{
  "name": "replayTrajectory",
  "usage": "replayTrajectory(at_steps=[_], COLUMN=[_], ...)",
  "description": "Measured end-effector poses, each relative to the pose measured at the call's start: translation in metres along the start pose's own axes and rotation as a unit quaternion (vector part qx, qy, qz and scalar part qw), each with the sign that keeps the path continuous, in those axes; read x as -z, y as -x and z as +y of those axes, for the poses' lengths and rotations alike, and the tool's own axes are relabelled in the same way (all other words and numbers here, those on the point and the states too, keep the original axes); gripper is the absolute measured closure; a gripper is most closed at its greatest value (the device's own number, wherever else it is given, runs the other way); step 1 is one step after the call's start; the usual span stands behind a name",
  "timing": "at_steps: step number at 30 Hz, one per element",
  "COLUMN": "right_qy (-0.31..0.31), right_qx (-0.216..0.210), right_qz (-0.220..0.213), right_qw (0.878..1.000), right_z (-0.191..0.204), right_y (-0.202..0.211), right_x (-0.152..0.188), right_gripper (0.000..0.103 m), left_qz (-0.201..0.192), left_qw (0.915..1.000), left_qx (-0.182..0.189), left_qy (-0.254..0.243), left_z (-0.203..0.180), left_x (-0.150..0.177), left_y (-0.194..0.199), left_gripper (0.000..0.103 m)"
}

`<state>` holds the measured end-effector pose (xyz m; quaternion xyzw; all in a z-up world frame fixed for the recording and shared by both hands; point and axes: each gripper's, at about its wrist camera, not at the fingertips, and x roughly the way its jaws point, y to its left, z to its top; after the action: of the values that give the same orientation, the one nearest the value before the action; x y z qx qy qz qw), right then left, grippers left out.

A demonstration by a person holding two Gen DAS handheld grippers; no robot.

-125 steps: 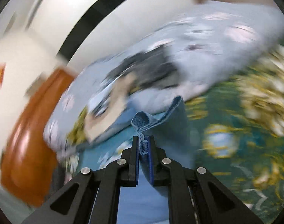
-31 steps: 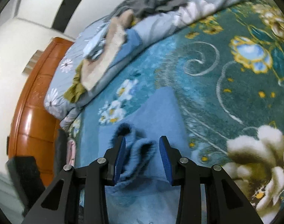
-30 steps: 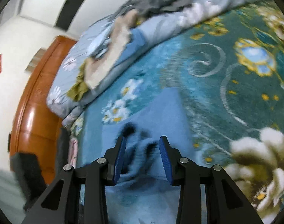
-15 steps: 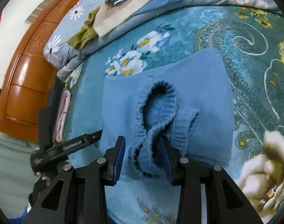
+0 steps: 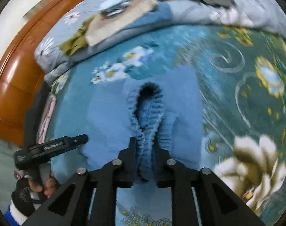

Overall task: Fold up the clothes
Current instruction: 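Grasp the ribbed cuff of the folded sweatpants with the right gripper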

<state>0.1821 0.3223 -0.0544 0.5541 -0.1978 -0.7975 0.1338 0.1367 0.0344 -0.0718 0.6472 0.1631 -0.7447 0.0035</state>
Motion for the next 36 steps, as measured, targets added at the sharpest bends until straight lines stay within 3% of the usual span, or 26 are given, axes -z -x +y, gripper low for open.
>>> replayTrajectory(at_steps=[1, 3, 8, 15, 17, 20, 24, 28, 31, 36], right_qy=[-0.009, -0.022, -0.052, -0.091, -0.099, -0.086, -0.027, 0.046, 0.042, -0.032], right_qx=[0.008, 0.024, 0.007, -0.056, -0.062, -0.072, -0.090, -0.075, -0.046, -0.029], right_qz=[-0.003, -0.014, -0.005, 0.008, 0.004, 0.000, -0.025, -0.035, -0.019, 0.021], right_qw=[1.000, 0.999, 0.999, 0.994, 0.993, 0.994, 0.995, 0.996, 0.998, 0.999], right_z=[-0.004, -0.009, -0.022, -0.031, -0.030, -0.023, -0.007, 0.011, -0.002, -0.051], right_y=[-0.001, 0.001, -0.005, -0.019, -0.019, -0.013, 0.012, 0.029, 0.017, -0.023], right_x=[0.003, 0.007, 0.010, 0.000, -0.002, -0.010, -0.036, -0.060, -0.065, -0.052], right_gripper=[0.067, 0.060, 0.059, 0.058, 0.062, 0.083, 0.085, 0.085, 0.085, 0.084], left_qz=[0.001, 0.002, 0.004, 0.006, 0.004, 0.003, -0.002, -0.004, 0.003, 0.020], left_qw=[1.0000, 1.0000, 1.0000, 0.9998, 0.9998, 0.9997, 0.9993, 0.9984, 0.9982, 0.9986], left_qx=[0.001, 0.004, 0.003, 0.011, 0.012, 0.016, 0.038, 0.055, 0.058, 0.047], left_qy=[0.001, 0.004, 0.007, 0.016, 0.017, 0.017, 0.008, -0.006, -0.013, -0.016], left_z=[0.001, 0.003, 0.004, 0.010, 0.011, 0.011, 0.008, -0.003, -0.013, -0.013], left_x=[0.001, 0.002, 0.006, 0.012, 0.014, 0.017, 0.024, 0.017, 0.007, 0.010], left_y=[0.000, -0.001, -0.002, -0.004, -0.003, -0.002, 0.002, 0.007, 0.005, -0.011], left_gripper=[0.031, 0.031, 0.031, 0.031, 0.031, 0.031, 0.030, 0.029, 0.030, 0.023])
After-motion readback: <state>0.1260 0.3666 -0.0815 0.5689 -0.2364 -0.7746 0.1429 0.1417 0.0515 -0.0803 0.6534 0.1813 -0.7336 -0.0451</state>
